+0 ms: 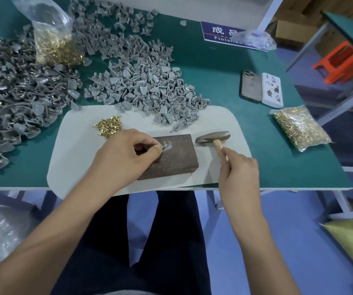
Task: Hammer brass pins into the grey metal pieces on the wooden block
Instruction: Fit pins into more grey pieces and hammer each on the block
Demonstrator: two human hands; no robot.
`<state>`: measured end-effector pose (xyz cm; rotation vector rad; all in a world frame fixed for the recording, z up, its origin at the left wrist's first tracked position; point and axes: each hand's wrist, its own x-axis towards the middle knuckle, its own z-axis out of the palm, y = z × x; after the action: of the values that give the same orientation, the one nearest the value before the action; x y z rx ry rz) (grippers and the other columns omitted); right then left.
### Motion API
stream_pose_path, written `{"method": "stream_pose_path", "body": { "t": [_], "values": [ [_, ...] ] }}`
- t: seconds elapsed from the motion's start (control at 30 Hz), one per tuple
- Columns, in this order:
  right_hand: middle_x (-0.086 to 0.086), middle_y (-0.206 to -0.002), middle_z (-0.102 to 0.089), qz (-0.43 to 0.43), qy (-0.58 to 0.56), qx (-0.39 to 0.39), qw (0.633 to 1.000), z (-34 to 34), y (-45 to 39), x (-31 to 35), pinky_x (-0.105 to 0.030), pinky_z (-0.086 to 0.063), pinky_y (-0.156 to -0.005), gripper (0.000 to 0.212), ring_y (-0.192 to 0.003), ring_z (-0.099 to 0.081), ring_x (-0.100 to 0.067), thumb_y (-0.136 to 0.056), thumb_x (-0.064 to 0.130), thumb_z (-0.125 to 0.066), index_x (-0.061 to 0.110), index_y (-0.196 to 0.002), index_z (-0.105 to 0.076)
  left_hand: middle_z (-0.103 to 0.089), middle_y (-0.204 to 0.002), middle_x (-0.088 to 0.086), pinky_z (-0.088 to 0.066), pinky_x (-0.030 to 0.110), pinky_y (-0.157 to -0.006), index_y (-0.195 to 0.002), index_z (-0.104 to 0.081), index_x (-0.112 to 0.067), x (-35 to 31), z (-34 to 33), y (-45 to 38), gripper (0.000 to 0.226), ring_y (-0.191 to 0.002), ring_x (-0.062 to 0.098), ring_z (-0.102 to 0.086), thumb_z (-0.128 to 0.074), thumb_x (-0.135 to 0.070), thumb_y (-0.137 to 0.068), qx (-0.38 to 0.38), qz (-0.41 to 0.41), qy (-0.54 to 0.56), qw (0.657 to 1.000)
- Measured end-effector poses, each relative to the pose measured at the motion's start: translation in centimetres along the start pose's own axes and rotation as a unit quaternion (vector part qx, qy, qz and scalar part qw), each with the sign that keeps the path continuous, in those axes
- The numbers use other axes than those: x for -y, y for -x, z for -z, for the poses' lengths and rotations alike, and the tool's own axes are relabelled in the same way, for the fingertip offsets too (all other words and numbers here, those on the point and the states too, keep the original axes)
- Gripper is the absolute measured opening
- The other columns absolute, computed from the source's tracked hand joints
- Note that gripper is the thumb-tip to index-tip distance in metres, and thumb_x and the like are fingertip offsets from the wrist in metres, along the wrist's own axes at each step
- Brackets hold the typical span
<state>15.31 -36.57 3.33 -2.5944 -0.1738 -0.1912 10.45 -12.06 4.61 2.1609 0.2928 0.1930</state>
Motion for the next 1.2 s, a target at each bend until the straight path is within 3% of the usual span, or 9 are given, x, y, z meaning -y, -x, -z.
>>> {"method": "stream_pose_path", "body": {
  "t": [0.1,0.2,0.3,0.47,0.6,0.67,0.8,0.97,1.2],
  "values": [
    [-0.007,-0.098,-0.07,0.009,0.008,-0.018,1.0,-0.3,-0.2,0.6,-0.036,-0.042,-0.089,0.024,-0.103,-0.046,-0.028,-0.098,0.005,-0.06,0.008,-0.119,-0.071,-0.064,-0.083,-0.03,-0.04,0.024,-0.066,-0.077,-0.074,-0.04,0.0,0.1,-0.1,0.008,-0.081,-0.005,-0.058,-0.073,-0.039,-0.085,0.01,0.0,0.009,1.0],
    [0.013,-0.094,-0.064,0.039,-0.092,-0.046,0.994,-0.5,-0.2,2.8,-0.019,-0.039,-0.088,0.004,-0.102,-0.055,-0.017,-0.094,0.015,-0.072,0.016,-0.098,-0.072,-0.068,-0.082,-0.022,-0.038,0.007,-0.064,-0.078,-0.075,-0.035,-0.1,0.5,0.3,0.007,-0.081,-0.003,-0.061,-0.073,-0.032,-0.085,0.005,-0.024,0.043,0.999],
    [0.023,-0.087,-0.066,0.056,-0.164,-0.018,0.985,-1.2,-0.3,6.2,-0.011,-0.04,-0.084,0.004,-0.094,-0.06,-0.006,-0.092,0.029,-0.074,0.029,-0.089,-0.071,-0.07,-0.084,-0.013,-0.036,0.005,-0.07,-0.081,-0.074,-0.033,0.3,1.2,1.2,0.005,-0.086,0.004,-0.062,-0.072,-0.032,-0.085,-0.009,-0.034,0.06,0.998],
    [0.013,-0.081,-0.07,0.11,-0.192,0.035,0.975,-4.2,-1.1,12.2,-0.039,-0.052,-0.079,0.015,-0.083,-0.064,-0.013,-0.091,0.038,-0.075,0.025,-0.084,-0.074,-0.067,-0.093,-0.022,-0.039,0.01,-0.072,-0.085,-0.072,-0.036,2.8,4.0,1.9,0.004,-0.091,0.004,-0.06,-0.073,-0.033,-0.087,-0.052,-0.021,0.052,0.997],
    [0.01,-0.079,-0.07,0.153,-0.128,0.116,0.973,-6.8,-2.9,15.8,-0.04,-0.051,-0.076,0.027,-0.081,-0.063,-0.017,-0.093,0.047,-0.069,0.023,-0.081,-0.071,-0.066,-0.09,-0.022,-0.046,0.034,-0.077,-0.087,-0.07,-0.038,5.8,7.2,1.6,0.011,-0.088,0.003,-0.056,-0.064,-0.047,-0.085,-0.129,0.016,-0.018,0.991],
    [0.011,-0.079,-0.068,0.166,-0.074,0.166,0.969,-7.8,-4.0,16.9,-0.037,-0.05,-0.071,0.027,-0.079,-0.062,-0.017,-0.094,0.048,-0.067,0.024,-0.083,-0.07,-0.063,-0.088,-0.019,-0.045,0.041,-0.085,-0.087,-0.068,-0.039,7.1,8.9,1.3,0.007,-0.09,0.011,-0.054,-0.064,-0.045,-0.087,-0.177,0.032,-0.087,0.98],
    [0.011,-0.095,-0.072,0.186,-0.011,0.186,0.965,-9.2,-5.9,18.7,-0.033,-0.05,-0.071,0.007,-0.087,-0.064,-0.016,-0.096,0.031,-0.068,0.029,-0.099,-0.074,-0.057,-0.101,-0.009,-0.025,0.036,-0.087,-0.091,-0.071,-0.033,9.2,11.3,0.1,0.006,-0.108,0.024,-0.044,-0.071,-0.038,-0.088,-0.222,0.086,-0.213,0.948],
    [0.005,-0.104,-0.069,0.226,0.041,0.208,0.951,-11.0,-7.0,21.2,-0.034,-0.052,-0.081,0.015,-0.099,-0.063,-0.019,-0.096,0.033,-0.066,0.03,-0.105,-0.077,-0.058,-0.112,0.002,-0.031,0.045,-0.093,-0.095,-0.076,-0.018,10.6,12.0,-1.0,0.014,-0.114,0.031,-0.04,-0.074,-0.029,-0.086,-0.21,0.085,-0.285,0.931],
    [0.004,-0.101,-0.064,0.308,0.175,0.171,0.919,-12.3,-6.8,23.1,-0.031,-0.034,-0.067,0.021,-0.11,-0.05,-0.022,-0.098,0.036,-0.06,0.025,-0.096,-0.077,-0.058,-0.112,0.007,-0.035,0.043,-0.091,-0.102,-0.069,-0.015,10.6,11.2,-1.0,0.019,-0.109,0.032,-0.041,-0.075,-0.021,-0.084,-0.248,0.026,-0.277,0.928]
  ]
}}
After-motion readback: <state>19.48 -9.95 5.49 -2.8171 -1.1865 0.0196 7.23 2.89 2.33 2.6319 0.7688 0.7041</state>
